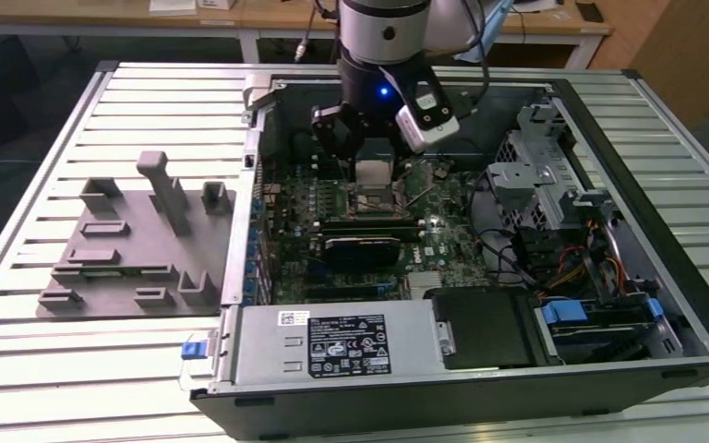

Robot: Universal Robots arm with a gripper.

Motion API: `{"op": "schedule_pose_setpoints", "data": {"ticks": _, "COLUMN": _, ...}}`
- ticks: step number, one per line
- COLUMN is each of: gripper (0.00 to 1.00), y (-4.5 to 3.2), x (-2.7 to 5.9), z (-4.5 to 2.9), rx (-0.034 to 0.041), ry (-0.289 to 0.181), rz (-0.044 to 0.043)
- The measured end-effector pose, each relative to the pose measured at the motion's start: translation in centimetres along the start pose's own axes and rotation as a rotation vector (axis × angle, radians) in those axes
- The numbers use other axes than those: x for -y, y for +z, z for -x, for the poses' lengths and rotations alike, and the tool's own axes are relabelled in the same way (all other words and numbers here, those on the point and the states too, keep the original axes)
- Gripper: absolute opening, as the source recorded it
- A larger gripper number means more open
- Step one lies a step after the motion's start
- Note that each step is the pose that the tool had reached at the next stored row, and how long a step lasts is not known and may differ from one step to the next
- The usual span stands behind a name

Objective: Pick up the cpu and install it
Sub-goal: 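Pick up the cpu and move it towards the insertion slot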

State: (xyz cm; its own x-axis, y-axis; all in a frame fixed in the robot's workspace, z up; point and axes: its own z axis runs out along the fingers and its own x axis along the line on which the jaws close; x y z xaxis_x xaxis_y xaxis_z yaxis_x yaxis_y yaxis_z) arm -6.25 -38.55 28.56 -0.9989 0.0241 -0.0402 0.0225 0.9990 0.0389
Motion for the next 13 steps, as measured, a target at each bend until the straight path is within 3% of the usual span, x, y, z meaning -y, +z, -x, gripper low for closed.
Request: {"op": "schedule_pose_setpoints", "data": {"ticks": 13, "gripper": 0.55, "y": 1.68, "x": -1.47, "z": 0.84, "rx": -0.0052, "ry": 0.000, "rz": 0.0000}}
